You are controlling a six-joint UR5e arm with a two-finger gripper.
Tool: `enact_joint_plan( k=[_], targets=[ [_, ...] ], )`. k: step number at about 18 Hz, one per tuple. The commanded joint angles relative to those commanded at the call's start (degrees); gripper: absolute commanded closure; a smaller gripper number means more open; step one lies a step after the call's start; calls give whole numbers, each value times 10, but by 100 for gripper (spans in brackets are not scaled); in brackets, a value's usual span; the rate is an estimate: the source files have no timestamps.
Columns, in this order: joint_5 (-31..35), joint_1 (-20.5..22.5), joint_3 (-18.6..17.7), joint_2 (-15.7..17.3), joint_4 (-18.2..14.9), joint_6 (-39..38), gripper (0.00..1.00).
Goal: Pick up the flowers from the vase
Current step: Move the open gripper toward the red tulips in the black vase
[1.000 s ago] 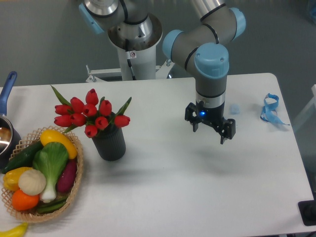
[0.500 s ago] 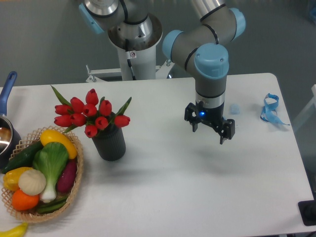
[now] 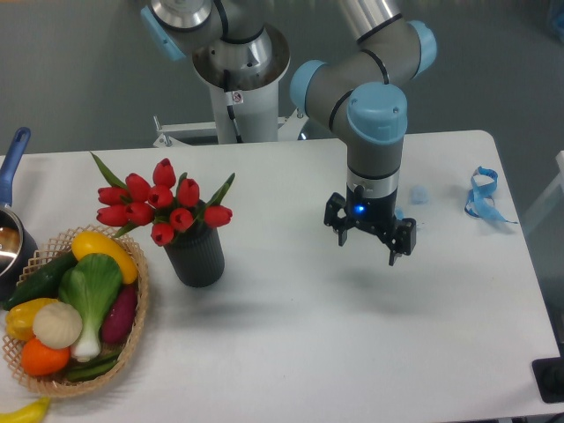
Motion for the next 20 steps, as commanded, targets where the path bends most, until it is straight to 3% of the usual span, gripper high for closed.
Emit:
enact_joint_plan(
  k=[5,8,11,14,17,20],
  targets=[
    [-110,11,2,26,2,-7,0],
    [-166,17,-5,61,1,-32,0],
    [-177,15,-38,113,1,-27,0],
    [-247,20,-76,155,1,-21,0],
    [-284,38,-136,200,0,38,0],
    [-325,44,-183,222,-2,64,0]
  ],
)
